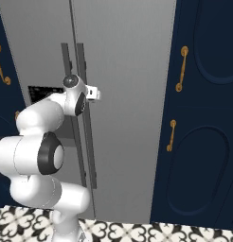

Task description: Grab a lemon wedge from the fridge and one ice cube from the ice bowl, and put them in the glass of lemonade.

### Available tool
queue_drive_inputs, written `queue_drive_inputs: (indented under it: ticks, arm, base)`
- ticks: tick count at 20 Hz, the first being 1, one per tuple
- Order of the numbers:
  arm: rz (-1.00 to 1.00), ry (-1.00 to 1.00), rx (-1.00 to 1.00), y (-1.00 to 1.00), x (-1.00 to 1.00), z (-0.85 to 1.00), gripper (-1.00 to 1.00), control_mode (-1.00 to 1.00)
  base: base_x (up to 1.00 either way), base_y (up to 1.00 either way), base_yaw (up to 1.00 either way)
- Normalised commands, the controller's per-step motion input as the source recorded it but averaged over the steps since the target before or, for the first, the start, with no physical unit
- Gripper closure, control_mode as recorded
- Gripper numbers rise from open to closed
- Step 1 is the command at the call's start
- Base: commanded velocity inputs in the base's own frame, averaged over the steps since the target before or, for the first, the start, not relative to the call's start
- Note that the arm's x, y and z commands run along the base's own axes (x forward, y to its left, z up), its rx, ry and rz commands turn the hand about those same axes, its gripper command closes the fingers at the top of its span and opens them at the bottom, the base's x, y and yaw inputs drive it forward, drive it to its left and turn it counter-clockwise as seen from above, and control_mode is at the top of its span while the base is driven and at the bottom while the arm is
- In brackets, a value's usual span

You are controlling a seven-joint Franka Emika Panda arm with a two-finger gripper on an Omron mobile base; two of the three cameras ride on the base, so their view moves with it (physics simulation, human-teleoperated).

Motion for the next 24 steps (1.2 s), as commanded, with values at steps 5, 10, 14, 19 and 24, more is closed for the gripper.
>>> queue_drive_inputs:
  ticks: [5,10,14,19,24]
  arm:
    - [0.0,0.0,0.0,0.0,0.13,-0.02,1.0,-1.0]
    - [-0.07,0.0,0.0,-0.44,-0.04,0.0,1.0,-1.0]
    - [-0.13,0.0,0.03,-0.8,-0.41,0.03,1.0,-1.0]
    - [-0.11,0.0,0.09,-0.93,-0.81,0.15,1.0,-1.0]
    - [-0.08,0.0,0.1,-0.99,-0.75,0.24,1.0,-1.0]
  base:
    - [0.0,0.0,0.0]
    - [0.0,0.0,0.0]
    - [0.0,0.0,0.0]
    - [0.0,0.0,0.0]
    - [0.0,0.0,0.0]
